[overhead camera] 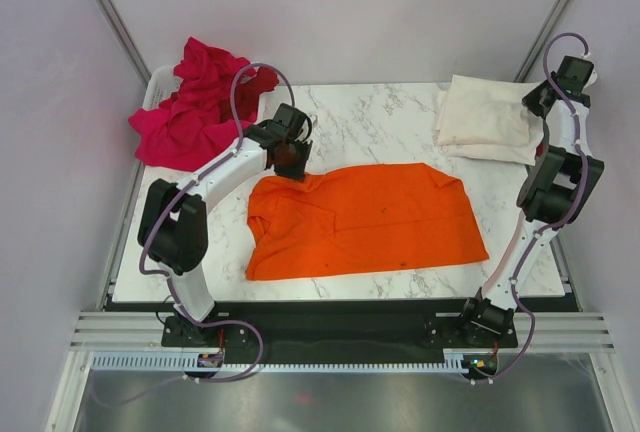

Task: Fold and stack the t-shirts
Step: Fold the tshirt

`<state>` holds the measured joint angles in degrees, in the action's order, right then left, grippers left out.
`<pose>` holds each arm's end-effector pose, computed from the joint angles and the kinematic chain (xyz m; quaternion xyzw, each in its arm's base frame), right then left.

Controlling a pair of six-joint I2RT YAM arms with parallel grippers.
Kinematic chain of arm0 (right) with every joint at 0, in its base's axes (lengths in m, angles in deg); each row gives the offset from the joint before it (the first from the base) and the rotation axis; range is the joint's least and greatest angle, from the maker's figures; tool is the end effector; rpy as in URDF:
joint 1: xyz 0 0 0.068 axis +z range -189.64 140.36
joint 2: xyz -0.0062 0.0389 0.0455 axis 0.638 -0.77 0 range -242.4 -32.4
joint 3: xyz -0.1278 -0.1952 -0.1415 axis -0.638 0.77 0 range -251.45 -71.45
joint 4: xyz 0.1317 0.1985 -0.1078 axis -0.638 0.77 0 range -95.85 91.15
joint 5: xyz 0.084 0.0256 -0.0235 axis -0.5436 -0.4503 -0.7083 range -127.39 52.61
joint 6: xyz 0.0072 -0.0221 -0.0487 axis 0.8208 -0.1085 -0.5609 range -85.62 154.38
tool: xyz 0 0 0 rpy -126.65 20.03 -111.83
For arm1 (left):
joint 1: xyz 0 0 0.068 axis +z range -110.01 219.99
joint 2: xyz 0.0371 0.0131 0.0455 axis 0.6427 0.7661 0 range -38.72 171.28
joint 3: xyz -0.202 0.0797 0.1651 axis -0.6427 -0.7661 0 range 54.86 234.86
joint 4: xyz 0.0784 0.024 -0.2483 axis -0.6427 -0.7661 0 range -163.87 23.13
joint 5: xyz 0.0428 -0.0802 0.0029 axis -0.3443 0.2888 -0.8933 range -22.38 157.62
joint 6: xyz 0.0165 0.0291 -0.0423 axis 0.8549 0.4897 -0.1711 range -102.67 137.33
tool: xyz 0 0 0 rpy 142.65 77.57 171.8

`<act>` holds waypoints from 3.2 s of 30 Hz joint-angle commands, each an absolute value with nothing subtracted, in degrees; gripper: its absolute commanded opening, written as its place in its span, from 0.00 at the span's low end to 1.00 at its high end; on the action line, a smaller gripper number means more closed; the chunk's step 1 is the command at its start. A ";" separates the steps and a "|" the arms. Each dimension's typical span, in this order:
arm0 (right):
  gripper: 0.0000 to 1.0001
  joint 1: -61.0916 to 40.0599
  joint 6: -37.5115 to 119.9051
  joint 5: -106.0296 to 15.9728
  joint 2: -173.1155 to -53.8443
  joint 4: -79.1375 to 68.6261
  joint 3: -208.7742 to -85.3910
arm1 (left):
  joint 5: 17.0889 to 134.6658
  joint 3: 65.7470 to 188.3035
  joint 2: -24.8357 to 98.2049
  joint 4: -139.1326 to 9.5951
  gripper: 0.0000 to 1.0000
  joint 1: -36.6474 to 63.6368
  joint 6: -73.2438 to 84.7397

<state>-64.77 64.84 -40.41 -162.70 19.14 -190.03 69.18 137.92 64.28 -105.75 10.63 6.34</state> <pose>0.4814 -0.2236 0.2584 0.4062 0.7959 0.0444 0.4467 0.3367 -0.1907 0.2498 0.1574 0.9502 -0.1050 0.2478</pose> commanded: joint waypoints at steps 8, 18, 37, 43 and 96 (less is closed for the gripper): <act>0.71 -74.00 67.25 -27.11 -161.61 23.67 -189.39 | 67.79 137.56 62.62 -104.75 0.02 8.88 8.10; 0.91 -71.30 66.03 -26.85 -141.25 24.73 -183.87 | 64.54 137.47 62.35 -104.84 0.02 8.09 8.62; 0.75 -49.93 63.30 -53.47 -115.01 11.47 -126.66 | 60.15 137.03 61.21 -104.93 0.02 9.32 7.75; 0.75 -47.38 63.65 -54.44 -119.93 9.01 -123.92 | 58.12 136.77 60.42 -104.93 0.02 10.99 6.61; 0.00 -48.08 64.35 -48.72 -126.62 10.75 -133.41 | 56.63 136.51 59.54 -105.10 0.02 11.17 8.10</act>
<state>-47.26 64.16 -47.80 -131.55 8.96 -130.58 58.77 136.96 62.97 -105.79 11.20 6.41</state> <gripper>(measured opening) 0.011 0.044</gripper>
